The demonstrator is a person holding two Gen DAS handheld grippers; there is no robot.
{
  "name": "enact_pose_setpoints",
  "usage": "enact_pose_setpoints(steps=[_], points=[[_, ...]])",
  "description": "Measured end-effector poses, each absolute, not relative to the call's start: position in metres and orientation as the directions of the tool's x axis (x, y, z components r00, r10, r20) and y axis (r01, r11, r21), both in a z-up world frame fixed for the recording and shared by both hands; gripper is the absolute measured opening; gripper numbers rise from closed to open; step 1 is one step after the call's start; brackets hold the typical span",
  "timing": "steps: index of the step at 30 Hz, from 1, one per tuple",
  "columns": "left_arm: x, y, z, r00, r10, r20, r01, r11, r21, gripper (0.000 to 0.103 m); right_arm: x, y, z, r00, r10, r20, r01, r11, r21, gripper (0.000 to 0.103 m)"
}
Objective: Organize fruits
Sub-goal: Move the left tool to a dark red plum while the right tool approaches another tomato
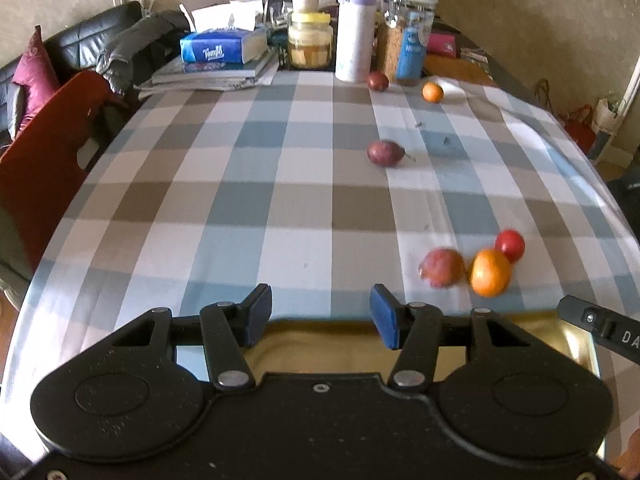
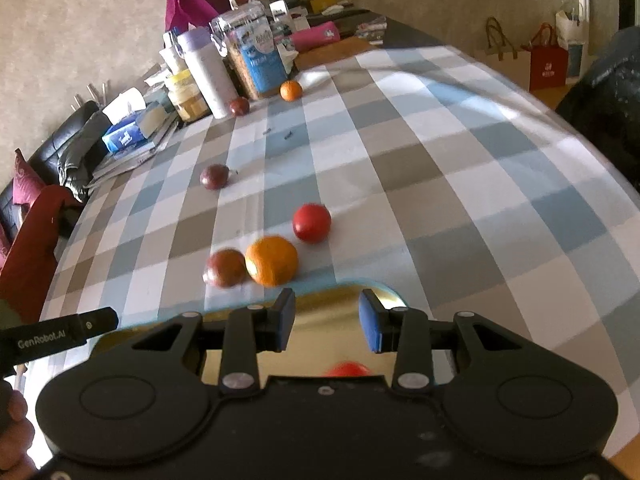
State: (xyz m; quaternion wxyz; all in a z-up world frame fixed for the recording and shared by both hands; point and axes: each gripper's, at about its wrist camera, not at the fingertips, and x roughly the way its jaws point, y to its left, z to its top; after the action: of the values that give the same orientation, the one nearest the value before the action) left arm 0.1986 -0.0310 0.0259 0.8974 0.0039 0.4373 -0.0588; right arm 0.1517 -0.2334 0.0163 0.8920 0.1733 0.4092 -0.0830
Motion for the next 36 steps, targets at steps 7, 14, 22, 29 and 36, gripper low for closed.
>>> enact_pose_setpoints(steps=[7, 14, 22, 29, 36], points=[[0.224, -0.043, 0.039, 0.641, -0.085, -0.763, 0.082, 0.996, -0.042, 0.060, 0.184, -0.236, 0.027, 0.661, -0.023, -0.750, 0.312, 0.917, 0.247, 0.039], [0.254, -0.060, 0.041, 0.650, -0.062, -0.757, 0.061, 0.998, -0.029, 0.060, 0.221, -0.242, 0.028, 0.646, -0.052, -0.762, 0.382, 0.886, 0.264, 0.039], [0.290, -0.076, 0.037, 0.645, -0.077, -0.760, 0.051, 0.997, -0.058, 0.061, 0.257, -0.243, 0.016, 0.614, -0.102, -0.783, 0.453, 0.858, 0.243, 0.039], [0.314, -0.081, 0.027, 0.650, -0.052, -0.758, 0.003, 0.998, -0.066, 0.061, 0.276, -0.246, -0.003, 0.580, -0.120, -0.806, 0.499, 0.834, 0.236, 0.039], [0.336, -0.087, 0.015, 0.662, -0.061, -0.747, -0.003, 0.997, -0.084, 0.061, 0.282, -0.252, -0.016, 0.561, -0.130, -0.817, 0.530, 0.815, 0.235, 0.039]])
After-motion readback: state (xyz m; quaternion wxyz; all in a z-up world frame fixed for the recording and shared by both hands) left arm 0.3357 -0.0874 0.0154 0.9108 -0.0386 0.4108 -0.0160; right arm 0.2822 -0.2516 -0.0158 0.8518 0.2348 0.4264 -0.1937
